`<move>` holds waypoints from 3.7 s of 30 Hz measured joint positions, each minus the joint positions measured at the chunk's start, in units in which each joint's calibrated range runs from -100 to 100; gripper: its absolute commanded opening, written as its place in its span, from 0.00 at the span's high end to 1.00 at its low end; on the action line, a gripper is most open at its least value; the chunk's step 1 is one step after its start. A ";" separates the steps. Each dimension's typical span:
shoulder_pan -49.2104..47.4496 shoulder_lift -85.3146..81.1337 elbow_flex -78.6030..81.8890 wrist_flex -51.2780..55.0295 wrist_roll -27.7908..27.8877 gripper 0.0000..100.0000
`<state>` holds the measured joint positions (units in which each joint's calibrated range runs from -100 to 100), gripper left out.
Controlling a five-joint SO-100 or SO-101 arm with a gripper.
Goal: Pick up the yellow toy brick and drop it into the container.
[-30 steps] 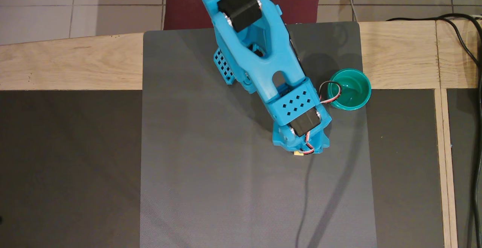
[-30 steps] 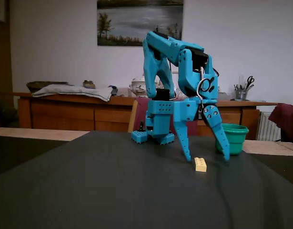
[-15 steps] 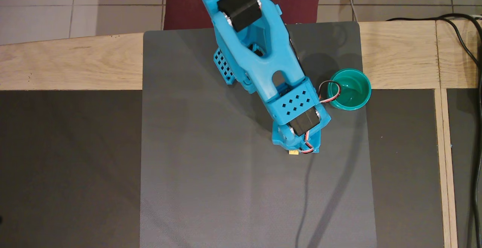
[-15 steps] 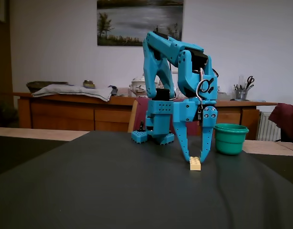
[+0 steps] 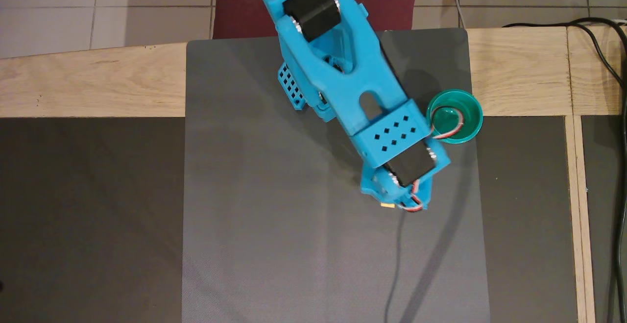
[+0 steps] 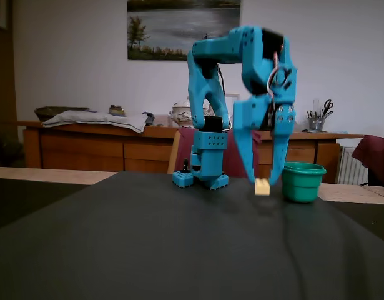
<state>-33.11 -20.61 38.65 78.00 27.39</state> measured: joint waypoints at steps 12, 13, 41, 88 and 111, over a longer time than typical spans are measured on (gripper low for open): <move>-22.05 -6.46 -8.70 13.46 -9.68 1.00; -23.24 -6.80 -8.70 13.37 -10.36 1.00; -36.75 -7.22 -8.52 9.24 -17.50 0.99; 30.59 -51.17 -0.18 9.77 -23.69 1.00; 31.03 -78.11 56.64 -18.48 -23.69 1.00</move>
<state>-2.08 -98.73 95.29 59.52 3.70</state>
